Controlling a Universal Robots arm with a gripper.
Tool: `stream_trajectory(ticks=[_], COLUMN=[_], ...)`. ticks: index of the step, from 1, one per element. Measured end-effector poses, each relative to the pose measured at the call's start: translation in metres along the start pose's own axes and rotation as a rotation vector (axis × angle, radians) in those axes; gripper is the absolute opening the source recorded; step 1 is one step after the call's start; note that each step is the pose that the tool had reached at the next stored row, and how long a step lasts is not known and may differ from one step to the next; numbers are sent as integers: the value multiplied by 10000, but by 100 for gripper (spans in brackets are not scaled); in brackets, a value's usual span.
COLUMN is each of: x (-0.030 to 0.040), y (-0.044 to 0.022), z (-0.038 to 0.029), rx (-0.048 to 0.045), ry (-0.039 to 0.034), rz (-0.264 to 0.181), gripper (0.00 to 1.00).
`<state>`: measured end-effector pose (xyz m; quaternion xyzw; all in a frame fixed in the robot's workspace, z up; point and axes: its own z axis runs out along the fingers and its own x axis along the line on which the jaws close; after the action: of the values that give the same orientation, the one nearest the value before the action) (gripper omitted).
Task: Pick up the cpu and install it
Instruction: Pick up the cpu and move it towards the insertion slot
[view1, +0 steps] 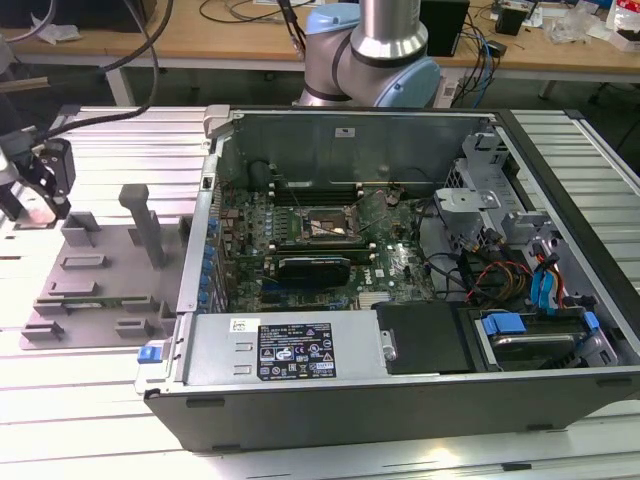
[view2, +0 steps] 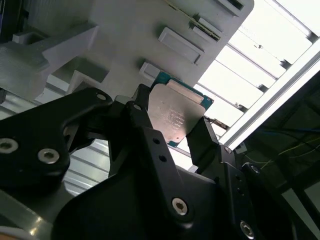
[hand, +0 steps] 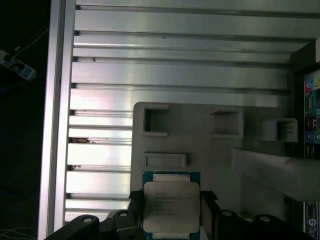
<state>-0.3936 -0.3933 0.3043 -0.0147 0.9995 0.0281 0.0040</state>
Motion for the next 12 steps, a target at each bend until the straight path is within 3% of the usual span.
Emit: stream_trajectory(ticks=[9, 12], x=[-1, -2], y=[13, 15], z=[-147, -165], rx=[1, 1], ry=[-33, -34], rz=[-1, -2], gripper=[55, 55])
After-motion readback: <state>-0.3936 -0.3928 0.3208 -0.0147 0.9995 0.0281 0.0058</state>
